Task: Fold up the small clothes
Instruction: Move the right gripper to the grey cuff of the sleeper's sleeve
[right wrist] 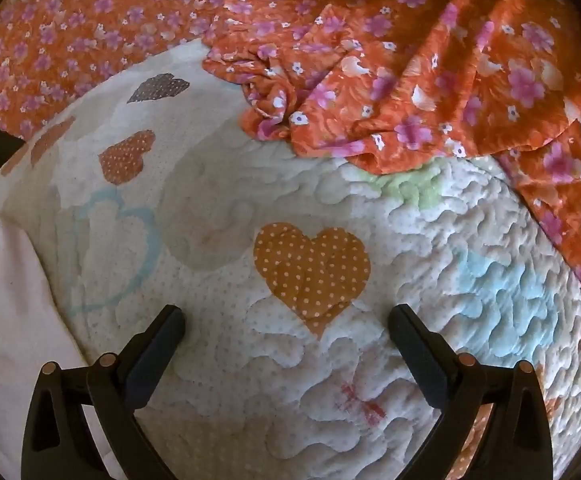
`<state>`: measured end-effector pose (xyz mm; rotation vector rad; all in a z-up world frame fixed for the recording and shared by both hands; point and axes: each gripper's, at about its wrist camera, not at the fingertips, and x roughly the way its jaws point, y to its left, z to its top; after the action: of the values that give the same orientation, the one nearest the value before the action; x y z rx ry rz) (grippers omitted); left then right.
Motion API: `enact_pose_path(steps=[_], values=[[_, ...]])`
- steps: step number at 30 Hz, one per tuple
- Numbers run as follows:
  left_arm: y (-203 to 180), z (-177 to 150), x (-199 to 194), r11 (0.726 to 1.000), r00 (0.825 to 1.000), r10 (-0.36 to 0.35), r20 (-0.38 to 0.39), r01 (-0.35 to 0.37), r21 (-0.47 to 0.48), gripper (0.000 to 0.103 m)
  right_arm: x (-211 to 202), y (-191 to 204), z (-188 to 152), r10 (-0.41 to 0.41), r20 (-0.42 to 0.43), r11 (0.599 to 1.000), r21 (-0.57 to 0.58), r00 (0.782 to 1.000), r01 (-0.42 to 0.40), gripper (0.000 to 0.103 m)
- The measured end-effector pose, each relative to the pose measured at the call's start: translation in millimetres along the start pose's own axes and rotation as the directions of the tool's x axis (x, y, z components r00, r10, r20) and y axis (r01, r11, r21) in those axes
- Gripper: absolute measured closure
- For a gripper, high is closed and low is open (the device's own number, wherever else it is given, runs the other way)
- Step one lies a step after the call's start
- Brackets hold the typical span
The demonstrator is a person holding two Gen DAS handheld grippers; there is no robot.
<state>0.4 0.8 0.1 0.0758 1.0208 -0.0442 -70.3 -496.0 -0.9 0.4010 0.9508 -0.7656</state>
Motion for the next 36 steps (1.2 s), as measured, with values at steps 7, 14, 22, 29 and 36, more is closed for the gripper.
enact_pose_path(steps=[7, 14, 22, 29, 36], values=[[-2, -8, -7, 1.0, 1.0, 0.001, 0.025, -0.001, -0.004, 0.0, 0, 1, 3, -0.034, -0.01, 0.999, 0.036, 0.999, 0.035, 0.0], [-5, -2, -8, 1.0, 0.999, 0.02, 0.027, -0.019, -0.014, 0.0, -92, 27, 17, 0.032, 0.262, 0.998, 0.047, 0.964, -0.046, 0.015], [-6, 0, -11, 0.999, 0.999, 0.039, 0.003, -0.039, -0.016, 0.0, -142, 128, -64, 0.472, -0.006, 0.858, -0.226, 0.882, -0.461, 0.016], [-28, -4, -51, 0.995, 0.998, -0.066, 0.006, 0.066, 0.076, 0.0, -143, 170, -114, 0.459, -0.149, 0.803, -0.353, 0.876, -0.48, 0.016], [-27, -6, -66, 0.983, 0.984, -0.176, 0.001, 0.176, 0.049, 0.0, -156, 181, -126, 0.402, -0.063, 0.802, -0.456, 0.913, -0.385, 0.016]])
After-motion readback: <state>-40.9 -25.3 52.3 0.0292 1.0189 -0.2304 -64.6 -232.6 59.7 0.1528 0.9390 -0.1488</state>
